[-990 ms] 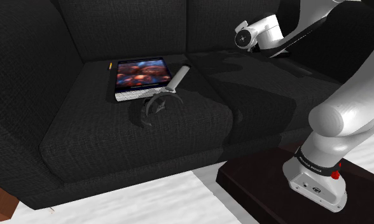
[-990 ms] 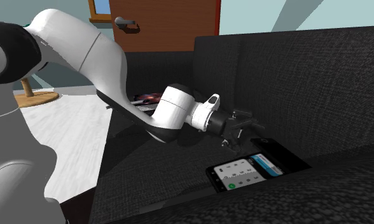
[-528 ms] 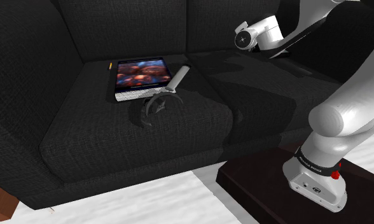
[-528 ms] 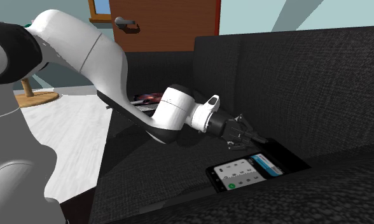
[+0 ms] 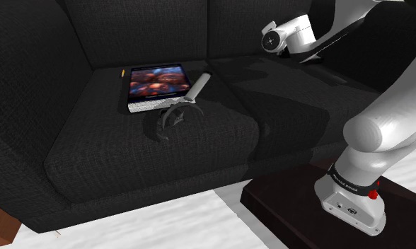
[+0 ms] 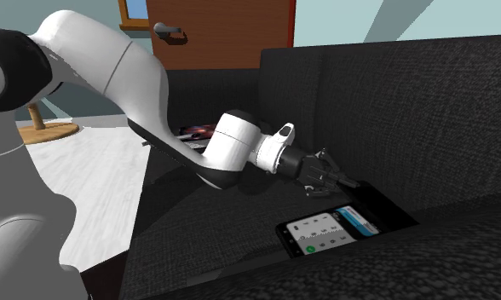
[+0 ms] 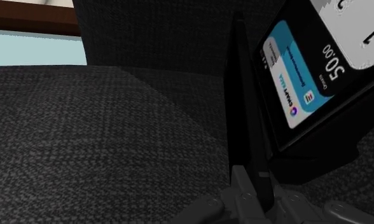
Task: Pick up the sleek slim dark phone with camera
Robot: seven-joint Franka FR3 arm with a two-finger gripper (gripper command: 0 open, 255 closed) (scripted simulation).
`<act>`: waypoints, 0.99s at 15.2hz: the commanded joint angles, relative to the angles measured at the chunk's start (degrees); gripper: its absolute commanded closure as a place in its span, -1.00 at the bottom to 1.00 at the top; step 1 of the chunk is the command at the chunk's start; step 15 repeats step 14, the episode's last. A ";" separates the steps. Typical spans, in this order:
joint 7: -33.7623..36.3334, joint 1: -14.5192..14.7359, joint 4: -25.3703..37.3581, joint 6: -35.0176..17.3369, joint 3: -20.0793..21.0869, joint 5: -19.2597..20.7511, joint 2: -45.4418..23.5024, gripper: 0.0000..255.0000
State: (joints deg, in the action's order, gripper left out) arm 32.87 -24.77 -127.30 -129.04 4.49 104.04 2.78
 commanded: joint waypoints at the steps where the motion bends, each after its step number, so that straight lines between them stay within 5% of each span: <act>1: -1.41 -0.03 0.38 -0.39 -0.05 -0.91 0.72 1.00; 15: -10.03 -0.10 3.46 -2.14 -0.44 -6.45 4.43 1.00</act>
